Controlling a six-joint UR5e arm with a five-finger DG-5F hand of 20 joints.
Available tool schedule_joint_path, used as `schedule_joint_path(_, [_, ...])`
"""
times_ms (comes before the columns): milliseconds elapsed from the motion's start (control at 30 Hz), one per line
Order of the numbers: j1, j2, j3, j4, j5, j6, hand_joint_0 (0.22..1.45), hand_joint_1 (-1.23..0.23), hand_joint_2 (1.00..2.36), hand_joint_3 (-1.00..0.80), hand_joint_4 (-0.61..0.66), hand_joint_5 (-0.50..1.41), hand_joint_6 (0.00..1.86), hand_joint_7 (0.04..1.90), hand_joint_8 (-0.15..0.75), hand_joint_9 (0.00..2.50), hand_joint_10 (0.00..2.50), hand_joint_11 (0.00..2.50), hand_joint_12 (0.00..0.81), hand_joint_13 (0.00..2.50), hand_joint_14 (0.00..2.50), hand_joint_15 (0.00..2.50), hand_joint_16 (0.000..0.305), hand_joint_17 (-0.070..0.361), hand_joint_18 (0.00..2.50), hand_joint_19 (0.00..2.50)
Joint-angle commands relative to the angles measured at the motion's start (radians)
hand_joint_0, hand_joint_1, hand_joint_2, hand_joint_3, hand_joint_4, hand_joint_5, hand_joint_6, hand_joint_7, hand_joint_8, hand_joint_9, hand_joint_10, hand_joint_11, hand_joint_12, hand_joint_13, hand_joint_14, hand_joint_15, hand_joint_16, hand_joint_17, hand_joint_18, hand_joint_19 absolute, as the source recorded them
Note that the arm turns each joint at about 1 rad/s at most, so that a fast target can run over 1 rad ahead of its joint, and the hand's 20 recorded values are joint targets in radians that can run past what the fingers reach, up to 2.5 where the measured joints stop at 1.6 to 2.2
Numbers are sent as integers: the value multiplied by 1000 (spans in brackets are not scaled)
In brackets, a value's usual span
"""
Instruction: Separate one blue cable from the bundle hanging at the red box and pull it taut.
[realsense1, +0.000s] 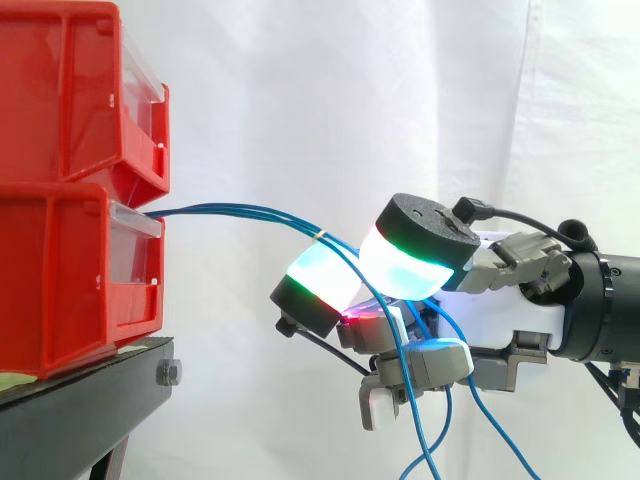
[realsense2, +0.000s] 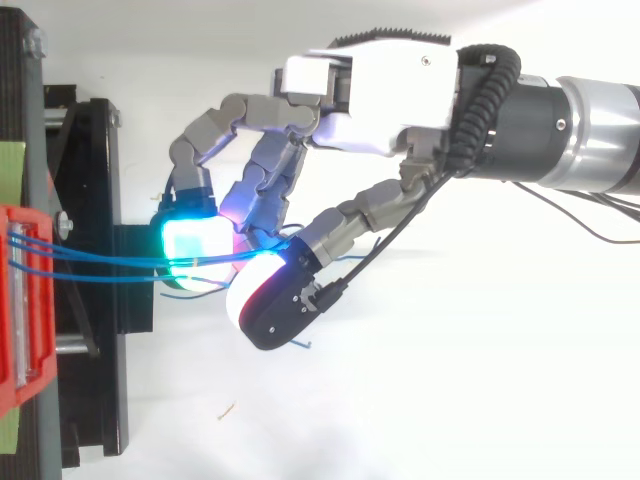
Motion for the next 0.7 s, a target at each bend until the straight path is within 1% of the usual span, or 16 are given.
schedule_joint_path(0, [0,0,0,0,0,0,730,-932,1000,-500,181,-203,893,980,355,1006,16,1195,408,1272,14,1419,43,96,968,568])
schedule_joint_path(100, [0,0,0,0,0,0,700,-924,1000,-500,181,-199,891,981,357,1017,15,1212,403,1278,14,1414,42,95,970,578])
schedule_joint_path(133, [0,0,0,0,0,0,639,-909,1000,-500,183,-198,890,983,362,1018,16,1210,404,1279,14,1421,42,95,970,585])
schedule_joint_path(167, [0,0,0,0,0,0,609,-906,1000,-500,180,-197,889,980,358,1024,15,1207,404,1281,13,1415,42,95,971,583])
schedule_joint_path(300, [0,0,0,-1,0,-2,546,-848,1000,-500,191,-193,885,969,371,1042,14,1195,417,1299,12,1412,44,99,991,588])
schedule_joint_path(400, [0,0,0,0,0,0,551,-767,1000,-500,190,-185,871,986,373,1051,14,1194,408,1298,13,1417,44,98,995,596])
schedule_joint_path(433, [0,0,0,0,0,0,604,-696,1000,-500,176,-178,861,1004,363,1057,16,1181,396,1294,14,1408,42,94,980,610])
schedule_joint_path(467, [0,0,0,0,0,1,662,-673,1000,-500,151,-174,863,1020,363,1069,16,1183,390,1294,14,1407,41,93,992,600])
schedule_joint_path(500, [0,0,0,0,0,1,668,-680,1000,-500,132,-174,865,1031,362,1069,16,1179,393,1296,14,1397,41,93,993,602])
schedule_joint_path(567, [0,0,0,0,0,1,673,-738,1008,-388,75,-178,877,1070,367,1047,16,1155,396,1287,15,1403,42,94,993,590])
schedule_joint_path(667, [0,0,0,-1,0,1,677,-784,1012,-324,63,-186,890,1073,368,1034,19,1147,392,1281,14,1393,42,94,991,594])
